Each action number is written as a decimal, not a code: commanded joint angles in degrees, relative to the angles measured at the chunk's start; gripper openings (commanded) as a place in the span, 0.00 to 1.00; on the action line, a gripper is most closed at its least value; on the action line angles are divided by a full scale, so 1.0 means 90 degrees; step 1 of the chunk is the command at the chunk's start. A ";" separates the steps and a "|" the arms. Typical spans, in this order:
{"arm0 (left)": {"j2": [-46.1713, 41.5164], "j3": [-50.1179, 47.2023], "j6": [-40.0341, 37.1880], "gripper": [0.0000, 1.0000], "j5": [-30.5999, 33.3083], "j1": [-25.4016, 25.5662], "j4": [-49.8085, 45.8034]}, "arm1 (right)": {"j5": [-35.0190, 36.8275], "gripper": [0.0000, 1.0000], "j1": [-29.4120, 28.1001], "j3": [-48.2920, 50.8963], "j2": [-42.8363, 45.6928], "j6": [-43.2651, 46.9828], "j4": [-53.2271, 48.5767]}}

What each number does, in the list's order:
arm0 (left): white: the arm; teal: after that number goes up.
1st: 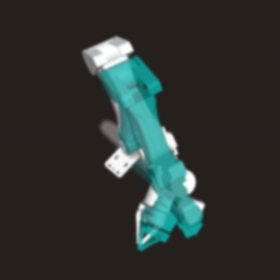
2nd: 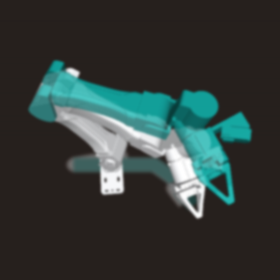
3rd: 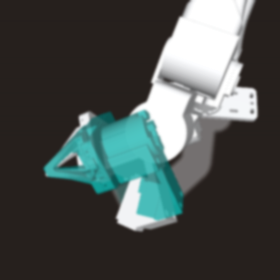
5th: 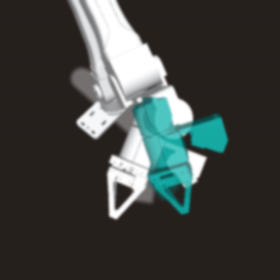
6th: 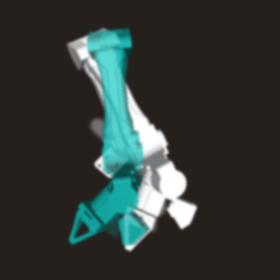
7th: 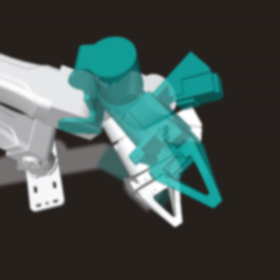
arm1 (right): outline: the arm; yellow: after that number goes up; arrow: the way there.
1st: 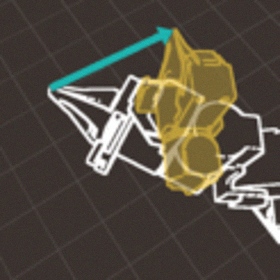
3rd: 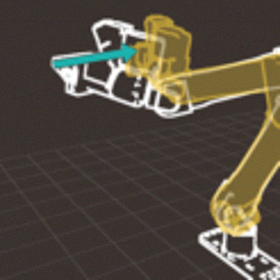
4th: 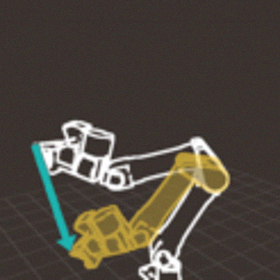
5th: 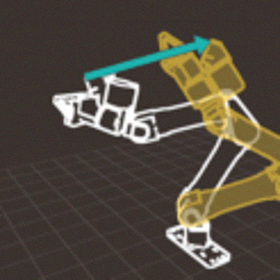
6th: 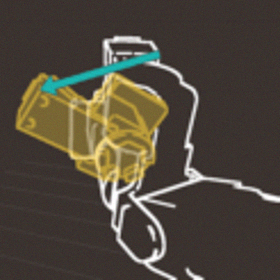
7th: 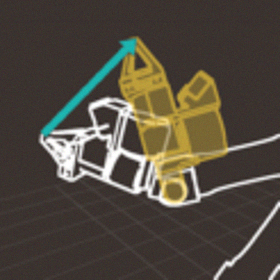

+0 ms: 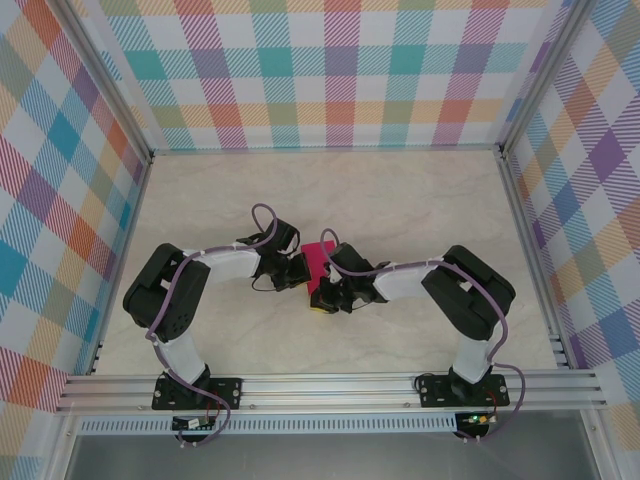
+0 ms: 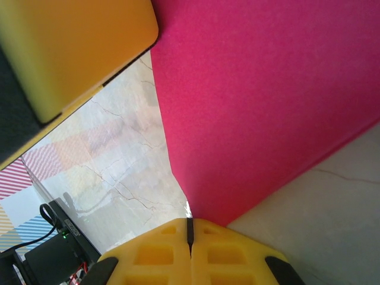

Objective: Fold a paper plane with a square sheet of paper (pick it up from the middle)
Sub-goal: Third fold the triangle at the center of the table.

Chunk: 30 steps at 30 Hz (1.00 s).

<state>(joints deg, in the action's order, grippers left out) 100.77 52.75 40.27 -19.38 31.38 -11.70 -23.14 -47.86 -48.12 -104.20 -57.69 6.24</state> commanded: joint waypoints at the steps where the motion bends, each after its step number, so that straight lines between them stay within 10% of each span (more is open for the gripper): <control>1: 0.0191 -0.0281 0.0017 0.00 0.0640 0.0029 -0.0520 | 0.0272 0.02 -0.0015 -0.0169 0.0267 0.0168 -0.0325; 30: 0.0173 -0.0239 -0.0015 0.00 0.0630 0.0029 -0.0540 | 0.0499 0.03 0.0570 -0.0377 0.0261 0.0482 -0.0693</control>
<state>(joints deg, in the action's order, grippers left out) 100.71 52.69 40.27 -19.31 31.38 -11.68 -19.09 -43.70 -51.00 -103.00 -54.98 1.54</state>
